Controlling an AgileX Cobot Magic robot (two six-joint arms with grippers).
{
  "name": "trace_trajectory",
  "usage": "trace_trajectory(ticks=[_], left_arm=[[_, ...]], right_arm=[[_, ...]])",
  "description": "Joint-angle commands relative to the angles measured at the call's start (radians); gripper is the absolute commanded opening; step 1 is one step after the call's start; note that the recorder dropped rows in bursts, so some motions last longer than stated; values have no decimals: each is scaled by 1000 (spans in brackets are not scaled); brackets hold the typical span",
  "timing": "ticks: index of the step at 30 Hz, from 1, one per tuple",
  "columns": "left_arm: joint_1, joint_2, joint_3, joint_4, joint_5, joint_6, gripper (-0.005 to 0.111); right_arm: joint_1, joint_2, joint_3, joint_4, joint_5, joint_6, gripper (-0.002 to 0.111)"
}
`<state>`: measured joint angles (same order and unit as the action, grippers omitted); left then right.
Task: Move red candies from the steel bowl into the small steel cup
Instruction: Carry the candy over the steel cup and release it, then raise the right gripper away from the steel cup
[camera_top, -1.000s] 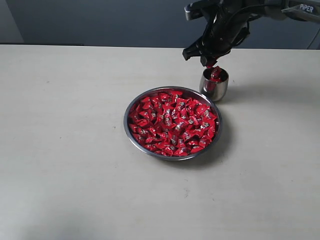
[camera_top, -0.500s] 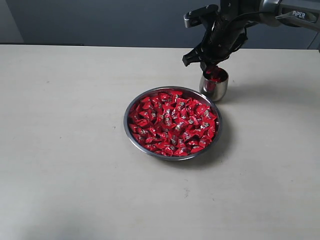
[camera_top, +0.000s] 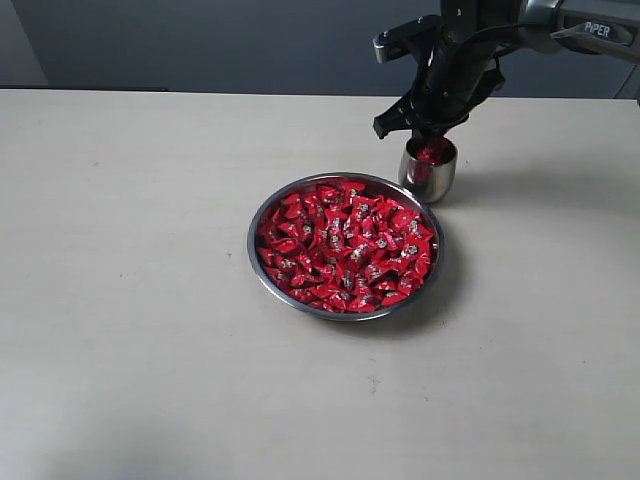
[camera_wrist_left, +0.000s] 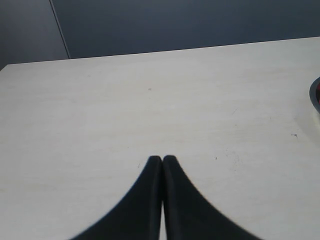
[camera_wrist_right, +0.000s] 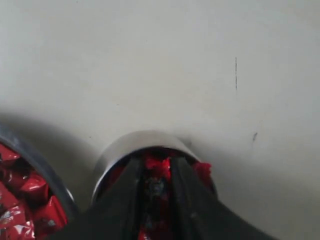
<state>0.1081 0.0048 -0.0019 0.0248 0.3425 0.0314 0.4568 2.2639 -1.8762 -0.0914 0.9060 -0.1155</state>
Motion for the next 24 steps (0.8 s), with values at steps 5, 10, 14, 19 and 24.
trace_trajectory(ticks=[5,10,14,19,24], left_arm=[[0,-5,2,2,-8,-2,0],[0,-5,2,2,-8,-2,0],[0,-5,2,2,-8,-2,0],[0,-5,2,2,-8,-2,0],[0,-5,2,2,-8,-2,0]], right_arm=[[-4,-4,-3,23,16,1,-1],[-4,-4,-3,23,27,-1,-1],[-4,-6,-3,23,27,-4,-1],[-4,-20,-3,23,23,-15,19],[-4,-25,-3,23,23,-15,38]])
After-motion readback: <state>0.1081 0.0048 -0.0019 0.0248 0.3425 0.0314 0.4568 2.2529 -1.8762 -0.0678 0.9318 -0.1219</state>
